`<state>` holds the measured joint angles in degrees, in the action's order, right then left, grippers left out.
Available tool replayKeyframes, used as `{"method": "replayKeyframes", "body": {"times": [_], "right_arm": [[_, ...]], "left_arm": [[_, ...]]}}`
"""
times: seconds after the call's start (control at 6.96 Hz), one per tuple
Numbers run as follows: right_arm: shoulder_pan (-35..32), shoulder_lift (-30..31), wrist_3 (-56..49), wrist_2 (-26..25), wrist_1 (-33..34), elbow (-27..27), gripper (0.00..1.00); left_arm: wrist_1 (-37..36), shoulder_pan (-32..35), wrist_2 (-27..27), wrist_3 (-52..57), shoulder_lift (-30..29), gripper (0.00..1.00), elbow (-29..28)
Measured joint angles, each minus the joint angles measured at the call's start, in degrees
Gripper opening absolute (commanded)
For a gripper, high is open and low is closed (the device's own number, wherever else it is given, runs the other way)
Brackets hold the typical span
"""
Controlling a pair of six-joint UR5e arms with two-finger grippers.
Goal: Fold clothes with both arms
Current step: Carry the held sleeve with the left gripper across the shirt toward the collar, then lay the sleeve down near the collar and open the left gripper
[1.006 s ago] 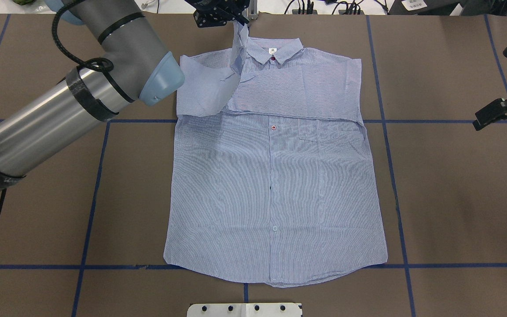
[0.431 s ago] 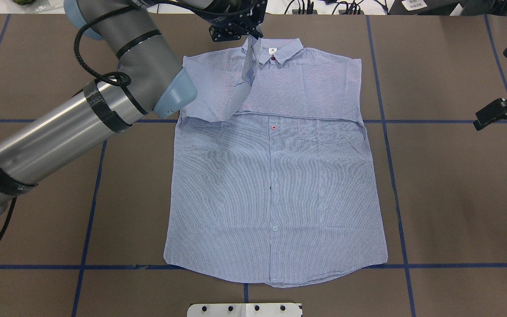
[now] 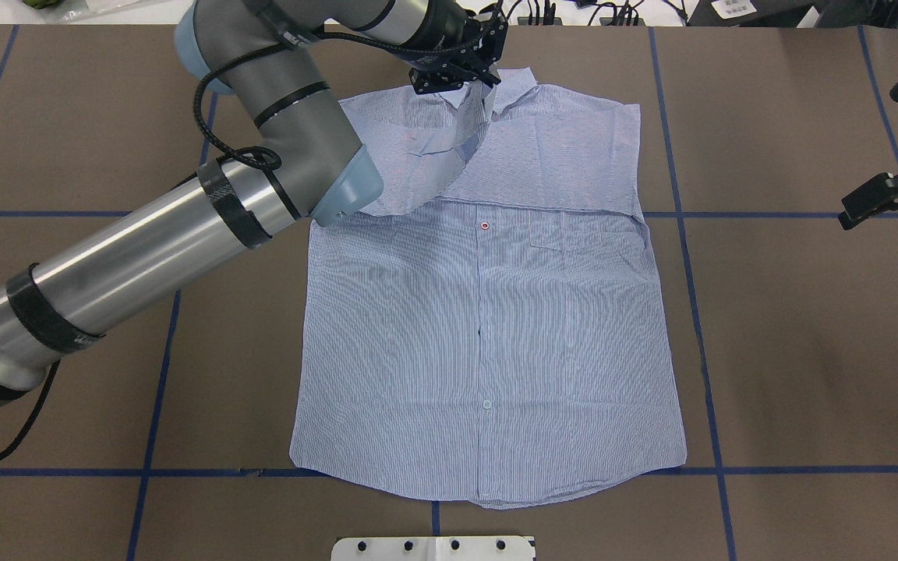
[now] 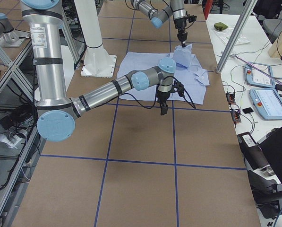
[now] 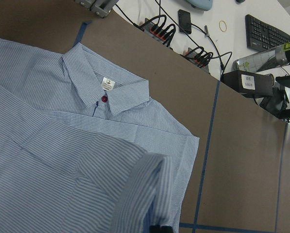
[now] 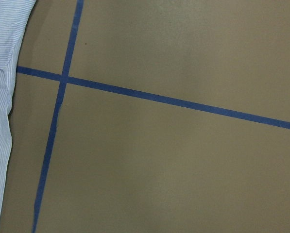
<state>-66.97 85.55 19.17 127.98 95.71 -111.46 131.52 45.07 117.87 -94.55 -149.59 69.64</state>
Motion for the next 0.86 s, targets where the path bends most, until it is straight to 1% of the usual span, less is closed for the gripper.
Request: {"method": "replayKeyframes", "body": {"times": [0.14, 0.57, 0.72, 0.86], "right_arm": [[0.0, -0.1, 0.0, 0.0, 0.0, 0.2, 1.0], [-0.1, -0.1, 0.0, 0.0, 0.0, 0.4, 1.0], [-0.1, -0.1, 0.0, 0.0, 0.0, 0.5, 1.0], [-0.1, -0.2, 0.0, 0.0, 0.0, 0.9, 1.0]], "left_arm": [[2.7, -1.2, -2.2, -0.4, -0.2, 0.0, -1.5], [9.3, -3.2, -6.0, -0.9, -0.6, 0.0, -5.4], [10.7, -4.1, -8.1, -1.0, -1.3, 0.0, -6.9], [11.6, -4.8, -9.1, -1.0, -1.9, 0.0, -7.9]]}}
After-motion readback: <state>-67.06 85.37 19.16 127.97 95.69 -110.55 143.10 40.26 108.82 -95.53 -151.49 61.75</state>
